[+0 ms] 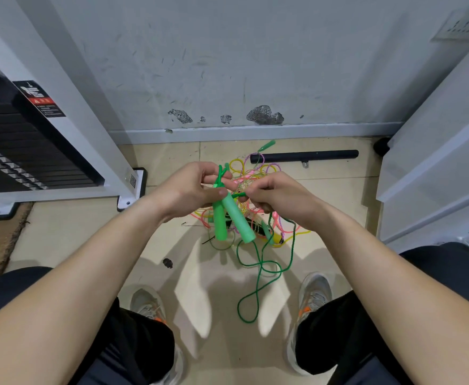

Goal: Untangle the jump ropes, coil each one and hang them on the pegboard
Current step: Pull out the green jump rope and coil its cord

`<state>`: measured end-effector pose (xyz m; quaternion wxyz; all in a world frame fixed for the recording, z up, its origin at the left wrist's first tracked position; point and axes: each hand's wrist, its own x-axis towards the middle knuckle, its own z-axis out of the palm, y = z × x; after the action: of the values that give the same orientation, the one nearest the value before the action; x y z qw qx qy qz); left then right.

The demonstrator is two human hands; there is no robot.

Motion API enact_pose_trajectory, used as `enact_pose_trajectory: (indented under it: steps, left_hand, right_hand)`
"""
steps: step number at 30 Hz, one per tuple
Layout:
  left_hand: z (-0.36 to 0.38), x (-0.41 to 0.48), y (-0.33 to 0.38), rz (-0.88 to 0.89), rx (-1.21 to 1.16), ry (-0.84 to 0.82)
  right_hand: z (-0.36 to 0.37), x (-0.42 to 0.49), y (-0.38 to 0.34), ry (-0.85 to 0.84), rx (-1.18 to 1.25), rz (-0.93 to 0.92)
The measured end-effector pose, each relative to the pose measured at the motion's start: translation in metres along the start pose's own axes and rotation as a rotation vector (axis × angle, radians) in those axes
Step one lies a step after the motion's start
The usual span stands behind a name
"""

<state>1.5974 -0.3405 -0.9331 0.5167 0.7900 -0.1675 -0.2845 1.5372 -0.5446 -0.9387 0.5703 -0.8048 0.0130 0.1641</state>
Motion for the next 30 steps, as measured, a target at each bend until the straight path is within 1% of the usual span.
enact_pose_trajectory:
  steps: [3, 4, 5, 7, 9, 12, 15, 19, 21, 24, 27, 30]
  left_hand:
    - [0.007, 0.007, -0.009, 0.089, 0.356, 0.087]
    - [0.011, 0.01, -0.013, 0.111, 0.4, 0.148]
    - [0.015, 0.013, -0.015, 0.134, 0.389, 0.214]
    - [0.022, 0.015, -0.017, 0.156, 0.236, 0.337]
    - [0.029, 0.017, -0.017, 0.152, 0.034, 0.417]
    - [0.037, 0.018, -0.014, 0.128, -0.283, 0.51]
    - [0.038, 0.019, -0.006, 0.008, -0.561, 0.584]
    - [0.036, 0.02, 0.005, -0.165, -0.889, 0.545]
    - [0.034, 0.019, 0.011, -0.247, -0.939, 0.527]
    - [0.032, 0.017, 0.015, -0.335, -0.917, 0.531]
    - [0.036, 0.015, 0.013, -0.291, -0.891, 0.531]
    - [0.035, 0.013, 0.013, -0.281, -0.893, 0.576]
  right_hand:
    - [0.008, 0.001, -0.004, 0.065, 0.028, 0.022]
    - [0.012, 0.002, -0.005, 0.101, 0.066, 0.038]
    - [0.017, 0.002, -0.006, 0.147, 0.129, 0.05]
    - [0.03, 0.001, -0.01, 0.255, 0.249, 0.067]
    - [0.045, -0.001, -0.011, 0.362, 0.237, 0.069]
    - [0.064, -0.003, -0.006, 0.445, 0.086, 0.054]
    - [0.075, -0.003, 0.003, 0.439, -0.109, 0.007]
    - [0.076, -0.004, 0.012, 0.44, -0.297, -0.035]
    - [0.075, -0.004, 0.012, 0.443, -0.426, -0.029]
    - [0.073, -0.004, 0.011, 0.442, -0.569, -0.023]
    - [0.072, -0.004, 0.008, 0.455, -0.679, -0.051]
    - [0.076, -0.005, 0.008, 0.39, -0.727, -0.077]
